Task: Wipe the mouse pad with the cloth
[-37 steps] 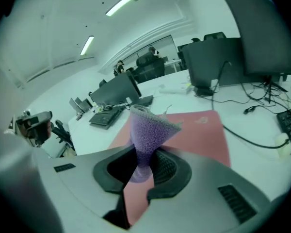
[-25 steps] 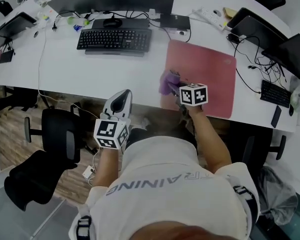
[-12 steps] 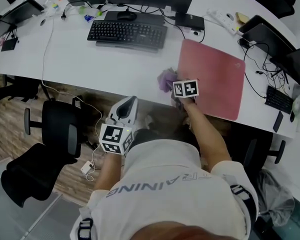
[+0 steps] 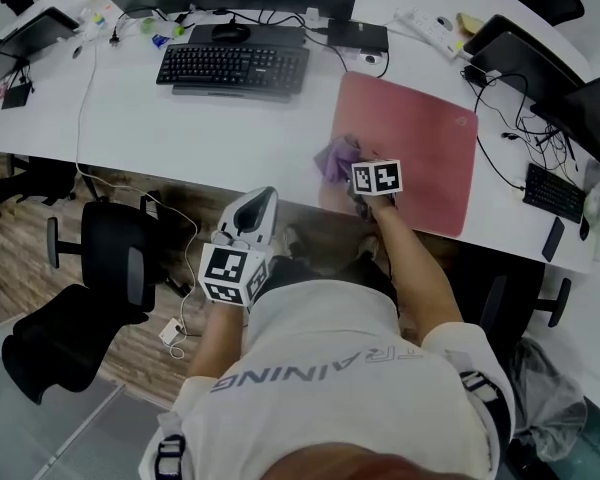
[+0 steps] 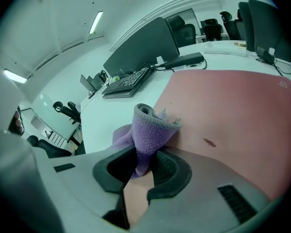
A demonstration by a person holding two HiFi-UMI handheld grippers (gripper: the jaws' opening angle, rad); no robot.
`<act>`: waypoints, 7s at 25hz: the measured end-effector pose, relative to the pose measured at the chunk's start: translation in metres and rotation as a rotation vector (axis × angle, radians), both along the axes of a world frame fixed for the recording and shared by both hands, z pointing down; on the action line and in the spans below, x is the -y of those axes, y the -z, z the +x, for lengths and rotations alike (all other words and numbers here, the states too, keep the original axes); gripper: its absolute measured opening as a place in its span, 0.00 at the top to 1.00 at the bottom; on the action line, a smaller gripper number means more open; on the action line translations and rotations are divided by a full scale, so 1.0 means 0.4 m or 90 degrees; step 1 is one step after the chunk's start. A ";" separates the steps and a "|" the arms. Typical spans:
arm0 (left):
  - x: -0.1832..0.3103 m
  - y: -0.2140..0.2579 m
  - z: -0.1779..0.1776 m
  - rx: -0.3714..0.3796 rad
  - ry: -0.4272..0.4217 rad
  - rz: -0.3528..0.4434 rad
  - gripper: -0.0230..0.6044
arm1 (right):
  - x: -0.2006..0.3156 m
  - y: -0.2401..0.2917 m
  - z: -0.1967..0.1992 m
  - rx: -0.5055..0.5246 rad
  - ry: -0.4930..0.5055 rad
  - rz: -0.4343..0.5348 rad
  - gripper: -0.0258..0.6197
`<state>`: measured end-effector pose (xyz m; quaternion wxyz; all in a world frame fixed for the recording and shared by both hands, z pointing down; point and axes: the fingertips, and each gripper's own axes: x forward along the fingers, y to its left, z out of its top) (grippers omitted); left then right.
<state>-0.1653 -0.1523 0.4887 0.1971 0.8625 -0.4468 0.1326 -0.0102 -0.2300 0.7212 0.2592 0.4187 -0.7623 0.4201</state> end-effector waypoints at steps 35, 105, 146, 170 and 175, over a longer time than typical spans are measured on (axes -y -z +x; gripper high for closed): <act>-0.108 0.035 0.650 -0.047 -0.042 0.030 0.91 | -0.226 0.003 0.796 -0.041 -0.092 -0.016 0.82; -0.107 -0.062 0.128 -0.021 0.033 -0.073 0.91 | -0.249 -0.019 0.005 0.057 0.082 -0.050 0.82; -0.122 0.053 0.878 -0.047 -0.199 0.013 0.91 | -0.506 -0.006 0.935 -0.017 -0.167 -0.056 0.82; 0.085 0.303 0.560 -0.028 -0.154 0.169 0.91 | -0.202 0.713 0.785 -0.102 -0.273 0.427 0.82; 0.124 0.349 0.444 -0.025 -0.116 0.199 0.91 | -0.178 0.886 0.658 -0.124 -0.237 0.543 0.82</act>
